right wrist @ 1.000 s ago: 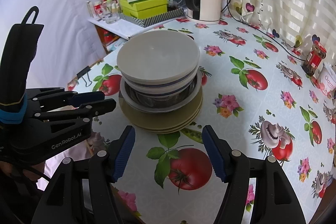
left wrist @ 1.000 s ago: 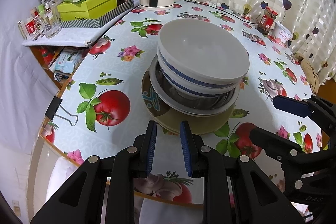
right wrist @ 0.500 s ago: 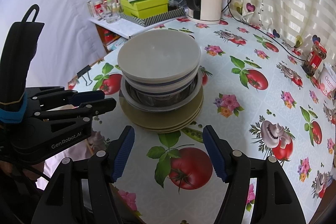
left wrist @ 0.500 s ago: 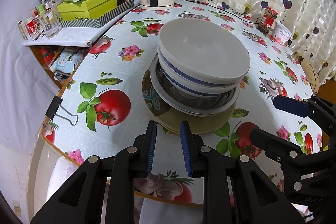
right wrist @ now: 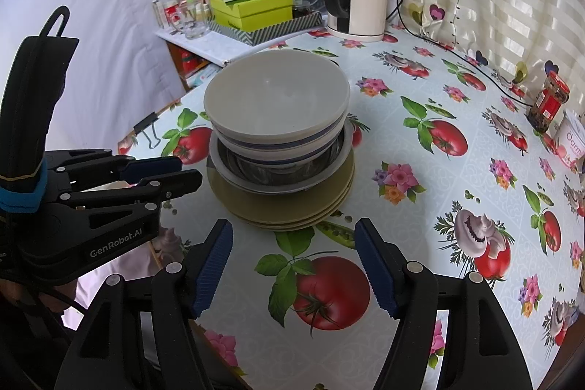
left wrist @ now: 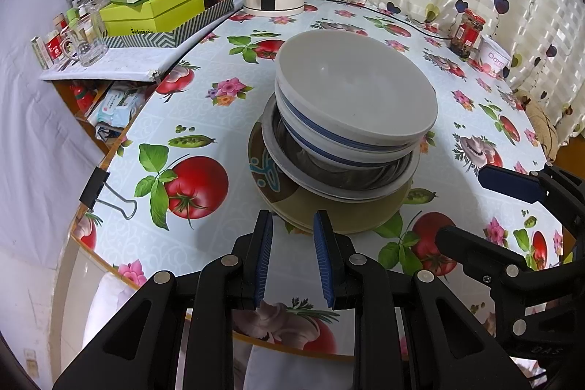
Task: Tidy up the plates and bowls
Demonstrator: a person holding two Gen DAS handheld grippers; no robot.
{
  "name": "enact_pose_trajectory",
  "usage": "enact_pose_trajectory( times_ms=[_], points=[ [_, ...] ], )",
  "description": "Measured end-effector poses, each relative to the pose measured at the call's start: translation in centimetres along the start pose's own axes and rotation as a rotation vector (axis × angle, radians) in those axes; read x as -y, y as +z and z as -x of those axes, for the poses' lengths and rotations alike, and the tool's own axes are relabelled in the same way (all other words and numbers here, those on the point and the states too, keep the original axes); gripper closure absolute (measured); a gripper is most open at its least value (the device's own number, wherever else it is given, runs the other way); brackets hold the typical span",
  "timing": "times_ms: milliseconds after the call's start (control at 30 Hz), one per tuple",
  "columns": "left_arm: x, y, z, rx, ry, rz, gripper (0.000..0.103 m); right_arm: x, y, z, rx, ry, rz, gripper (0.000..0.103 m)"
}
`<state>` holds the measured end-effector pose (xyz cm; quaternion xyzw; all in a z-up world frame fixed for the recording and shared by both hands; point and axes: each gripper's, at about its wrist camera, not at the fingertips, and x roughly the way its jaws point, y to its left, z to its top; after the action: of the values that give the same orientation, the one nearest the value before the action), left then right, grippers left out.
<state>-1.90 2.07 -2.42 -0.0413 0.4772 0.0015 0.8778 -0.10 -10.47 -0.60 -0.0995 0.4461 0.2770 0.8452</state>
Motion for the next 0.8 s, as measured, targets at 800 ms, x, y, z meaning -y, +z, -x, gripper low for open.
enact_pose_trajectory(
  times_ms=[800],
  points=[
    [-0.03, -0.04, 0.16, 0.003, 0.006, 0.001, 0.079, -0.03, -0.07, -0.01, -0.003, 0.002, -0.002, 0.032]
  ],
)
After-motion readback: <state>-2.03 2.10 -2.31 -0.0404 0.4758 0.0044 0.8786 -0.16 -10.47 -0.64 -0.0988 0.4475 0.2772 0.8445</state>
